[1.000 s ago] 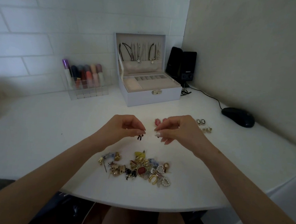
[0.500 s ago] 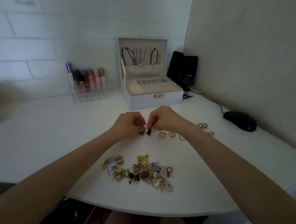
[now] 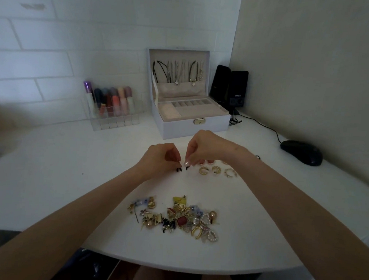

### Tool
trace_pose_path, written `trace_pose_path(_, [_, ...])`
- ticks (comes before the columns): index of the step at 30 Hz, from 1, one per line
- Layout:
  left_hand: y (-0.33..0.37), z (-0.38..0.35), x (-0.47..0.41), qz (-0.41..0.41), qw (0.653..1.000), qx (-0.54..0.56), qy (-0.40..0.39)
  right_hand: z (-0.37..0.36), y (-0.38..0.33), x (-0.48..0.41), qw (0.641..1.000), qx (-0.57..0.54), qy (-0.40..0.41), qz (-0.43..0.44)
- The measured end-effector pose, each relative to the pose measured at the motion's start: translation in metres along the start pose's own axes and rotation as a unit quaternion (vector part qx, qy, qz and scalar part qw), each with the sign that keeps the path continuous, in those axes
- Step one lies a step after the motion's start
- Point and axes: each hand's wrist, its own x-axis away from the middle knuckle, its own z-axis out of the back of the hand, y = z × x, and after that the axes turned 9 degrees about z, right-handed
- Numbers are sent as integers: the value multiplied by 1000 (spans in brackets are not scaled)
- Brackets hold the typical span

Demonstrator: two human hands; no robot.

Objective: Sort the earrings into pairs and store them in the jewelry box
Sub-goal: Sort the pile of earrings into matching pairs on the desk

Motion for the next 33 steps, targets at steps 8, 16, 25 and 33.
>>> trace_pose_path(8, [-4,-5,-4,-21,1000,-12,-3,-4,-3,0,1000,11,5,6])
trace_pose_path(16, [-7,-1,-6,-21,1000,-5,2,-12,-6,-9,998,61,-8,23])
trace_pose_path(25, [-5,-7,-8,-9,1000,3,11,-21,-4,-14,990,115,64,52])
trace_pose_path(33, [-7,-10,-10,-11,1000,3,27,-11,-12,-5,994,98,23,39])
